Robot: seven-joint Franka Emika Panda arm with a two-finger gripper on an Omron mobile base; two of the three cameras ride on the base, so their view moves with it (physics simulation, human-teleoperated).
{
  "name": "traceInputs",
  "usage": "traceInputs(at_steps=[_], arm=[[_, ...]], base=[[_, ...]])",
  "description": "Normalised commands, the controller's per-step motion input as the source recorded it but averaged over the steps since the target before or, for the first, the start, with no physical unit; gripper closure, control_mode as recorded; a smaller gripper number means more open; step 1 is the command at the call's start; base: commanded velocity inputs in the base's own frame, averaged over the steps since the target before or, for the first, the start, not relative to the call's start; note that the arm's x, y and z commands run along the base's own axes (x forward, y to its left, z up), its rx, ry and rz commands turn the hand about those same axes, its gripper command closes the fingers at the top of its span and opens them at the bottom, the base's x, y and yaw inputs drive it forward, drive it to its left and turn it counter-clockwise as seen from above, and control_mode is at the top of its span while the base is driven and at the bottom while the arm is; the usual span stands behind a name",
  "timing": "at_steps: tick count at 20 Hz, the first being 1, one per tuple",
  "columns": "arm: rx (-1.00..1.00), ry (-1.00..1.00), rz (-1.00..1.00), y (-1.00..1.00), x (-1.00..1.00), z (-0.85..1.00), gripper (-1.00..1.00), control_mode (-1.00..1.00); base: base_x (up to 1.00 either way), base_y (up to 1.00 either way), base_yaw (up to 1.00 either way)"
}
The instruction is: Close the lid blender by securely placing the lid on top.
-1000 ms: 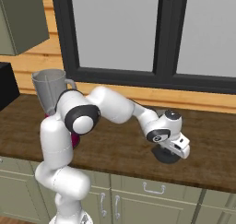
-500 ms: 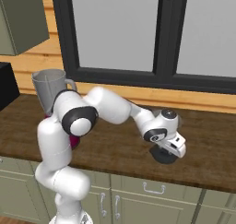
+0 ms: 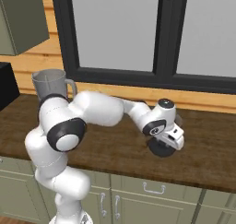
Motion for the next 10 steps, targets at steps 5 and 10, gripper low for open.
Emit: traceInputs(at_steps=[5,10], arm=[[0.00,0.00,0.06,0.33,-0.23,0.82,1.00,-1.00],[0.00,-0.05,0.11,0.39,-0.31,0.87,1.00,-1.00]], base=[[0.00,0.00,0.00],[0.00,0.00,0.00]])
